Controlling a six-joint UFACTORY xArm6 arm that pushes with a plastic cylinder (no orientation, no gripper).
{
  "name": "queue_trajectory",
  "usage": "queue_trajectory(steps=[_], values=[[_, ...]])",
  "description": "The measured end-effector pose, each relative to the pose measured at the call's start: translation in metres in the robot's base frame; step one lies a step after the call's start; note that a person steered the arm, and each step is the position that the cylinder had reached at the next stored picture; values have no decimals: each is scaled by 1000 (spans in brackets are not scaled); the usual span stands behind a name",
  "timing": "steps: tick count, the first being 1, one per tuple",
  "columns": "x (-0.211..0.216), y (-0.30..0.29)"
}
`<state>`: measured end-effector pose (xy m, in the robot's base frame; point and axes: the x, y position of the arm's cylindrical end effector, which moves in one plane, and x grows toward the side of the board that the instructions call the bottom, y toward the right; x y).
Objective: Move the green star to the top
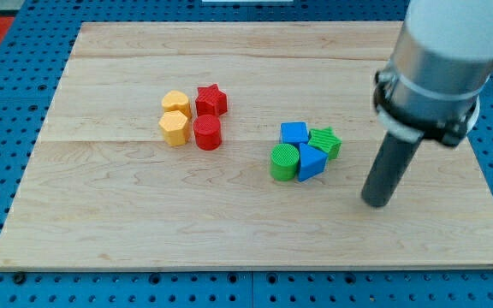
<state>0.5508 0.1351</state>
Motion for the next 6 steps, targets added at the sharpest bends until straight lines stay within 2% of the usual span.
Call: queue_trajectory(steps=[1,2,3,4,5,6], values=[[-46,-46],[-121,-39],[-173,-45],[-166,-9],[-166,-2],[-172,58]])
